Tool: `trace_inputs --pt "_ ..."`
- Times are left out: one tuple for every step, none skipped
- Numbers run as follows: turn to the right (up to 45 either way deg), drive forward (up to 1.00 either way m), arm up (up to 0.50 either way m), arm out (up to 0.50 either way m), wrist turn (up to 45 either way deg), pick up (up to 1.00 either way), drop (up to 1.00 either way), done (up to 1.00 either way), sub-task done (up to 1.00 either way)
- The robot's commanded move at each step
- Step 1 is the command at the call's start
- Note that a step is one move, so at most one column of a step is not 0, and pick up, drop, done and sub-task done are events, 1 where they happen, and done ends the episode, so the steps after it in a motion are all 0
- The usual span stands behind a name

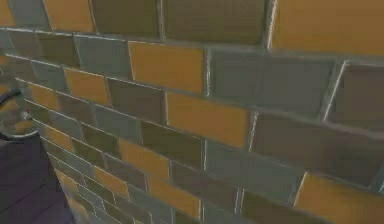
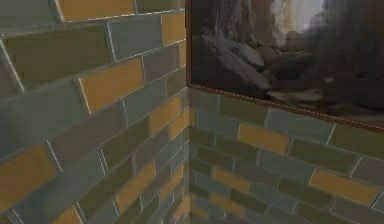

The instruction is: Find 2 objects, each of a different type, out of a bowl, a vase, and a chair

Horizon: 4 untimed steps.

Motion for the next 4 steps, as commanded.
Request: trace_inputs --pt "-45.0 0.00 0.00 0.00 0.0 0.00 0.00 0.00 0.00" --pt "-45.0 0.00 0.00 0.00 0.0 0.00 0.00 0.00 0.00" --pt "-45.0 0.00 0.00 0.00 0.0 0.00 0.00 0.00 0.00" --pt "-12.0 0.00 0.00 0.00 0.0 0.00 0.00 0.00 0.00"
